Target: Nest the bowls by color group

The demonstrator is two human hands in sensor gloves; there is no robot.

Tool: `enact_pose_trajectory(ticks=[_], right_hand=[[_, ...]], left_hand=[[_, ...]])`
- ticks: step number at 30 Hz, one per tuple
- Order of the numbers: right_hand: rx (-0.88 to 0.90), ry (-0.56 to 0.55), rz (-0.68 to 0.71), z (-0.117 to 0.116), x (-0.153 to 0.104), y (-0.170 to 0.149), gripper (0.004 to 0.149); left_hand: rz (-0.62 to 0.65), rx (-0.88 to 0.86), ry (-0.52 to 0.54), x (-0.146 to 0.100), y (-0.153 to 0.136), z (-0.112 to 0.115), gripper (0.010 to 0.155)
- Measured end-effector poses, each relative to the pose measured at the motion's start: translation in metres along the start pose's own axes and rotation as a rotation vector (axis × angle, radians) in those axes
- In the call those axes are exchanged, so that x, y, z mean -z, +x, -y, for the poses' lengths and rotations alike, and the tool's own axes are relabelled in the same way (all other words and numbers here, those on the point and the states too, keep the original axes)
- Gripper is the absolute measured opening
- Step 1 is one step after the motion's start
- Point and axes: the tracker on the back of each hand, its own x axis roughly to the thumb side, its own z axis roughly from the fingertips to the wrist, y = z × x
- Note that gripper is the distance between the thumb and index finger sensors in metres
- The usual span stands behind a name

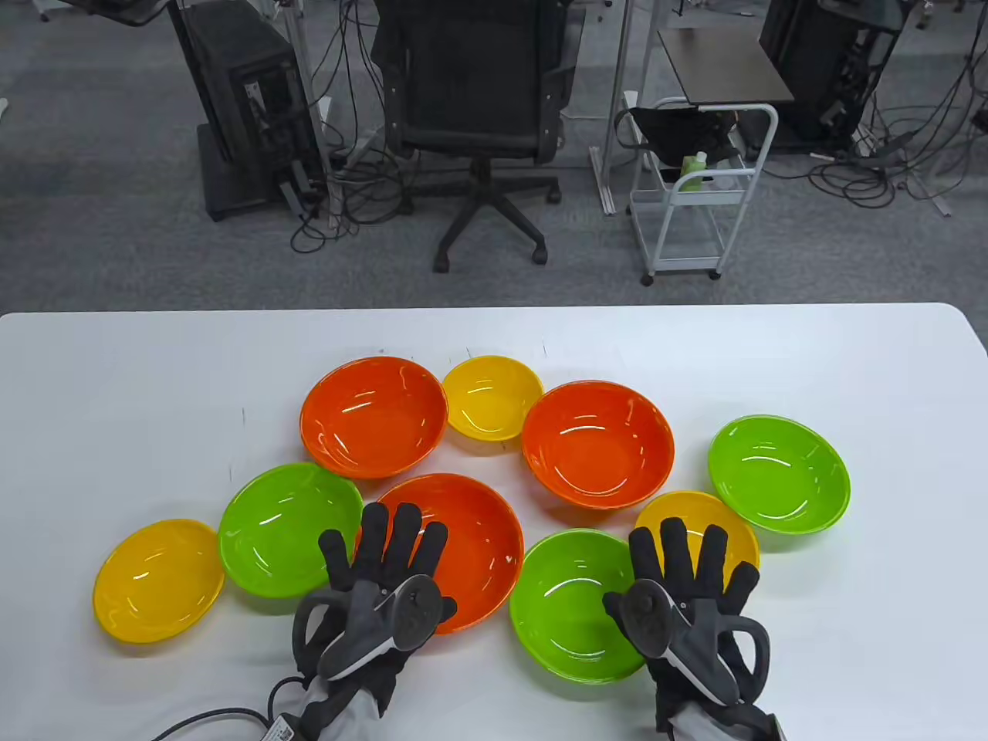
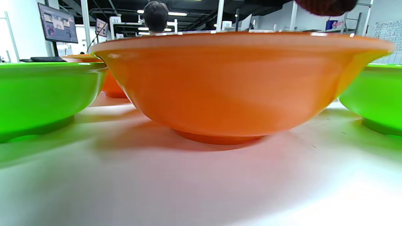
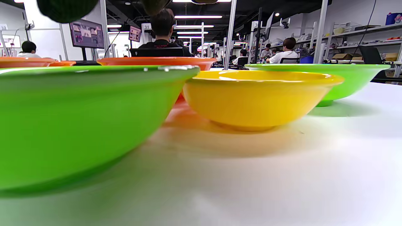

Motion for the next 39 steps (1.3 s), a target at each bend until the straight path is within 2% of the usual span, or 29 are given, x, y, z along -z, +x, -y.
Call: enact_pose_trajectory(ticks=[22, 29, 34, 39], right_hand=[[-0.015, 0.003, 0.039, -0.002, -0.001, 0.006, 0.078], [0.042, -0.022, 0.0, 0.005, 0.003, -0.002, 0.079], [0.112, -0.008, -0.04, 0.009, 0.01, -0.009, 0.079], [0.144, 0.022, -0.062, 0.02, 0.03, -0.005, 0.078]], left_hand=[[0.013, 0.001, -0.022, 0.002, 0.002, 0.001, 0.085], [0.01, -0.012, -0.024, 0.002, 0.001, -0.001, 0.085], [0.008, -0.028, -0.02, 0.0, -0.002, -0.006, 0.085], [0.003, -0.067, -0.002, -0.002, -0.006, -0.011, 0.084]])
